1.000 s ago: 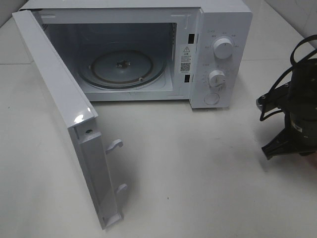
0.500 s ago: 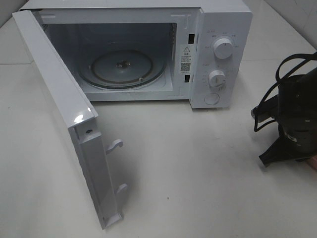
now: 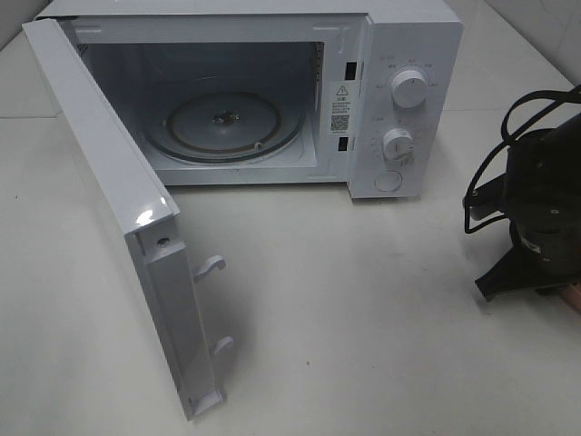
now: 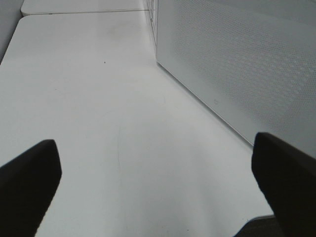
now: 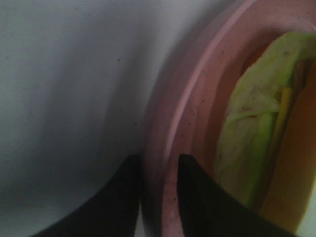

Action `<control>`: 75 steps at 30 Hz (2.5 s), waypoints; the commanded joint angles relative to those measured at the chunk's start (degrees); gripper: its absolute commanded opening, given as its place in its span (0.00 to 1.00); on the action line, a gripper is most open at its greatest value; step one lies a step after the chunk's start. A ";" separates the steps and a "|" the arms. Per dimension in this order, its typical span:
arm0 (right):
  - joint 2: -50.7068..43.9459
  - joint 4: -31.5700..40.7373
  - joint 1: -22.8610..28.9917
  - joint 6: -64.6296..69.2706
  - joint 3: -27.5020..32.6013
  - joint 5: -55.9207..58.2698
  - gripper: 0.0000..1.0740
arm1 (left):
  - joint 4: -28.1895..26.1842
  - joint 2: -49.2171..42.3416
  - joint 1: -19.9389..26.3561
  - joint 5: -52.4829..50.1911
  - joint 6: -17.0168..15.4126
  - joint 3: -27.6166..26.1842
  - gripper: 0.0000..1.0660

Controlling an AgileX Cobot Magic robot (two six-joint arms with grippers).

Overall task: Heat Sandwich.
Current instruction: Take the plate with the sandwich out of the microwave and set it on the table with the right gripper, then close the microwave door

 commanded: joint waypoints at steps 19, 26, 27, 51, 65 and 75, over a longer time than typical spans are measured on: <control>-24.35 30.88 0.11 -32.31 -0.34 0.34 0.73 | 0.00 -1.32 0.23 -0.17 -0.29 0.17 0.97; -31.68 37.59 0.11 -37.53 -0.34 3.04 0.71 | 0.00 -1.32 0.23 -0.17 -0.29 0.17 0.97; -33.00 38.73 0.11 -38.50 -0.34 3.15 0.71 | 0.00 -1.32 0.23 -0.17 -0.29 0.17 0.97; -61.76 52.77 0.11 -50.59 0.00 18.05 0.71 | 0.00 -1.32 0.23 -0.17 -0.29 0.17 0.97; -83.25 52.88 -5.39 -51.22 6.02 22.00 0.71 | 0.00 -1.32 0.23 -0.17 -0.29 0.17 0.97; -95.97 52.88 -11.46 -51.22 11.46 21.89 0.71 | 0.00 -1.32 0.23 -0.17 -0.29 0.17 0.97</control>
